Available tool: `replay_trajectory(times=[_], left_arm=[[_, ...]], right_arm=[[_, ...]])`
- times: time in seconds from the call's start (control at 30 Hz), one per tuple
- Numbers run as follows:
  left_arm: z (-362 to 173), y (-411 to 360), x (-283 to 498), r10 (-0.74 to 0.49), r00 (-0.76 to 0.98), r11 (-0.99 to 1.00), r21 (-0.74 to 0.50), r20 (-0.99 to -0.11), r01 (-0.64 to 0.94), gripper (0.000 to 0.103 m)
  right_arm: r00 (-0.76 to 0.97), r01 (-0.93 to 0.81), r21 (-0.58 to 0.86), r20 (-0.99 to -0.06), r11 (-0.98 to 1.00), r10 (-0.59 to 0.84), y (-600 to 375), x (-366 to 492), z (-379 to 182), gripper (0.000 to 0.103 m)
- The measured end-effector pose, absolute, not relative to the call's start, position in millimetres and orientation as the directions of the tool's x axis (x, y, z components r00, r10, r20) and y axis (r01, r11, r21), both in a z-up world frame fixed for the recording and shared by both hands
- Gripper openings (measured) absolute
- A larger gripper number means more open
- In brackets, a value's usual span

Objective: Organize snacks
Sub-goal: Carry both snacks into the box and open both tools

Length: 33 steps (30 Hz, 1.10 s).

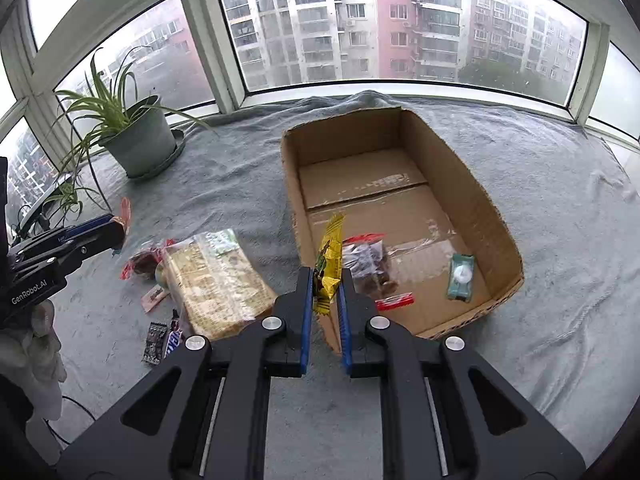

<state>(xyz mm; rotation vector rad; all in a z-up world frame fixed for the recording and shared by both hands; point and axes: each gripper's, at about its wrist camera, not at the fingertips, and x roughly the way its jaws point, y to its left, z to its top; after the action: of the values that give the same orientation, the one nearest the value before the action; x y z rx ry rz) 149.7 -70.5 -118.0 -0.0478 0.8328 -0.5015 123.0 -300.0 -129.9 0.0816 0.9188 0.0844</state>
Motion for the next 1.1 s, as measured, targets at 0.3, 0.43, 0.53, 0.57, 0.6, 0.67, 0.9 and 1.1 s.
replay_trajectory(times=[0.3,0.43,0.53,0.57,0.6,0.67,0.9,1.1], left_arm=[[-111.9,-128.6,185.9,-0.484,0.541,0.850,-0.222,-0.688,0.477,0.023],[-109.9,-152.3,197.6,-0.495,0.528,0.836,-0.212,-0.690,0.507,0.023],[-111.0,-168.3,206.8,-0.500,0.519,0.829,-0.210,-0.694,0.517,0.023],[-111.2,-173.1,210.1,-0.499,0.517,0.828,-0.207,-0.696,0.520,0.023],[-111.9,-177.9,212.9,-0.498,0.516,0.827,-0.203,-0.697,0.524,0.023],[-113.0,-187.2,218.2,-0.496,0.512,0.825,-0.195,-0.701,0.531,0.023],[-117.5,-209.5,229.5,-0.498,0.491,0.814,-0.191,-0.715,0.549,0.023],[-120.4,-218.6,231.8,-0.489,0.483,0.813,-0.179,-0.727,0.555,0.028]], right_arm=[[0.613,0.005,0.077,-0.788,0.997,0.058,-339.7,158.0,-125.3,0.012],[0.607,0.021,0.081,-0.793,0.996,0.052,-354.3,170.2,-129.1,0.012],[0.599,0.028,0.081,-0.799,0.996,0.048,-363.5,177.5,-134.9,0.012],[0.597,0.031,0.078,-0.801,0.996,0.044,-366.1,178.6,-136.6,0.012],[0.595,0.032,0.077,-0.803,0.997,0.043,-368.0,180.9,-138.2,0.012],[0.589,0.032,0.079,-0.807,0.996,0.045,-371.1,184.5,-141.2,0.012],[0.575,0.033,0.082,-0.817,0.996,0.048,-376.9,193.8,-149.3,0.012],[0.571,0.032,0.065,-0.820,0.997,0.035,-375.0,194.3,-151.4,0.014]])
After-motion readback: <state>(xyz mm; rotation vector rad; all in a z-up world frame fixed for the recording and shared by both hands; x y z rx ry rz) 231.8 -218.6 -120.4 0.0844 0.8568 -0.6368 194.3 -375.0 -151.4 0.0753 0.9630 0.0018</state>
